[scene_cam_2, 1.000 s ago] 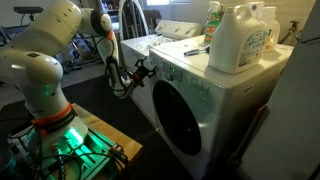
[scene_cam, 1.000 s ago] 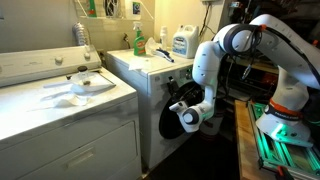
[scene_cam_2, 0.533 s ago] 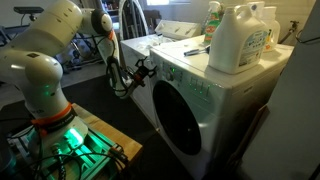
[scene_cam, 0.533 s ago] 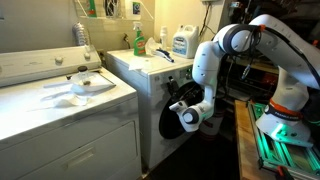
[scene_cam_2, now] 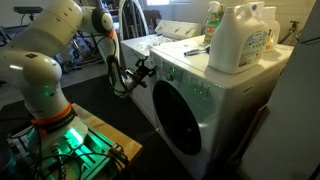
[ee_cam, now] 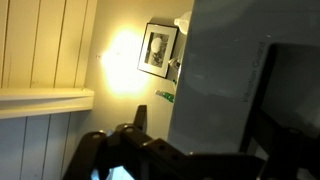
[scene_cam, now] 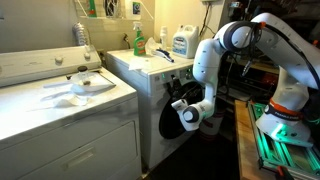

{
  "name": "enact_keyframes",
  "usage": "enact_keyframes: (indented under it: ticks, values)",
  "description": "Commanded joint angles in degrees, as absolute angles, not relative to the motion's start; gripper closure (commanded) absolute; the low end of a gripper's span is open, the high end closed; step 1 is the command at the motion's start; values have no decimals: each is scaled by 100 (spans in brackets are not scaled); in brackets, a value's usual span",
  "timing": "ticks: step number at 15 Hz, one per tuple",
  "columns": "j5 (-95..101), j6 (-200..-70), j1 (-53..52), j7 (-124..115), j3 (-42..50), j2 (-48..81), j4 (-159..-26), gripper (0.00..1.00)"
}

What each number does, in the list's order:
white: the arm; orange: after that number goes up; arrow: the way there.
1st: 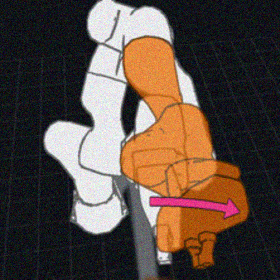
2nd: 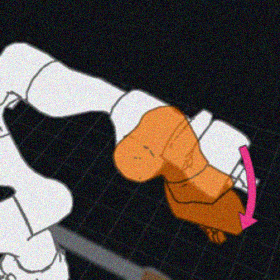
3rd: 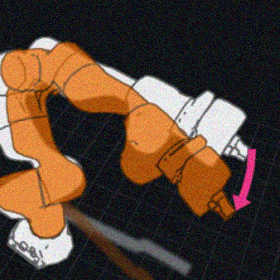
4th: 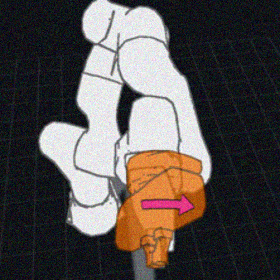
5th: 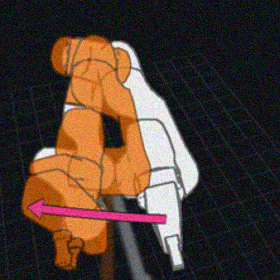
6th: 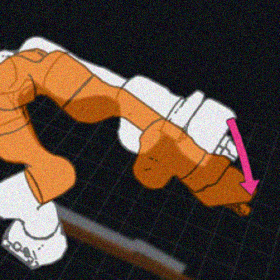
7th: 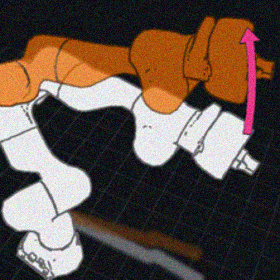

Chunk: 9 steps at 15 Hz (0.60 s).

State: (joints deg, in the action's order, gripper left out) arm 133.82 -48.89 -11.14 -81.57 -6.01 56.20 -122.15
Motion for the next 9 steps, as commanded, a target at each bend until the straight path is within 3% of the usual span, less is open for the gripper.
enact_keyframes:
  ticks: [1,9]
  values:
    - [13325,-5158,-725,-8775,-864,5141,-12682,0]
    - [13021,-4447,-862,-8533,-779,4987,-12840,0]
